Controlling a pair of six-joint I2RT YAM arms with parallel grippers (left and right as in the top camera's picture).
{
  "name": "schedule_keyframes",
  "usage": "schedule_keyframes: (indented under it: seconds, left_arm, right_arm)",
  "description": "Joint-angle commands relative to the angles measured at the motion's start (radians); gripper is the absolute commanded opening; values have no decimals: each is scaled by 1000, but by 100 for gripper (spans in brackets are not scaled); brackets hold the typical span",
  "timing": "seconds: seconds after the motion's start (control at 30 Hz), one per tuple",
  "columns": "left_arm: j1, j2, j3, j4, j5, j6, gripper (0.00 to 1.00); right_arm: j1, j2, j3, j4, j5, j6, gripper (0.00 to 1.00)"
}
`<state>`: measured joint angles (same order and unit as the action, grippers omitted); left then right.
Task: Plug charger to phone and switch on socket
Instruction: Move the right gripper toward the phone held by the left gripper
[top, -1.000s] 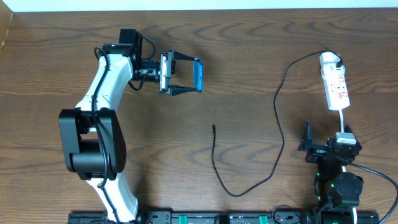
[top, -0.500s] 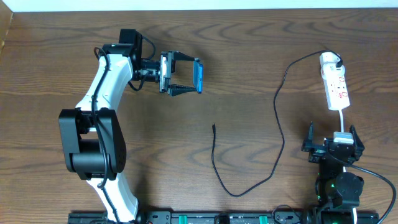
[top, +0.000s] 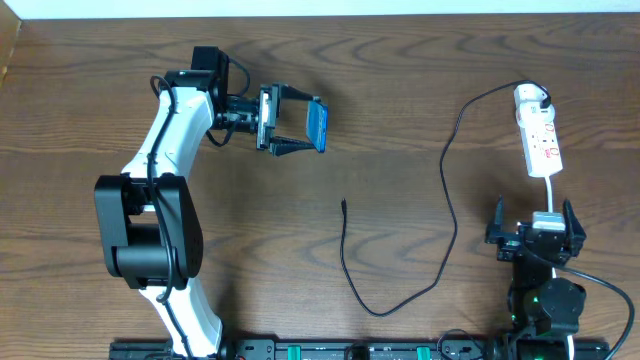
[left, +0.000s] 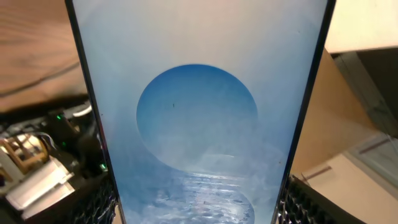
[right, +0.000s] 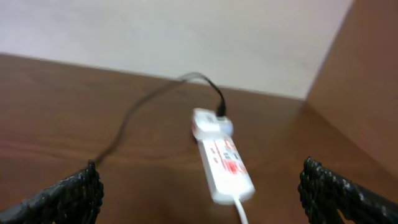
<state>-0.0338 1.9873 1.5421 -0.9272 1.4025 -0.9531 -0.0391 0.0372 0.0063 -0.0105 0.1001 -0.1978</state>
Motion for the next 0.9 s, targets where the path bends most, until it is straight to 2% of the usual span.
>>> schedule_keyframes:
  seconds: [0.0,0.1,0.23,0.33,0.57,0.87]
  left_arm:
    - [2,-33,-5,21,-17,56,7]
    - [2,-33,-5,34,-17,63,7]
    - [2,-33,-5,65,-17,62,7]
    - [1,-33,-5,66,-17,62,7]
    - [2,-33,-5,93,-17,50,7]
    - [1,-50,-5,114,-65,13,8]
  right_arm:
    - [-3,-3,-1,51,-113,11,99]
    - [-3,-3,-1,130,-118,187,99]
    - [-3,-3,0,222,-118,505,99]
    - [-3,-3,20,202,-138,663,99]
    - [-3,87,158,-15,-211,710,99]
    - [-3,478,495,-184,-356,710,99]
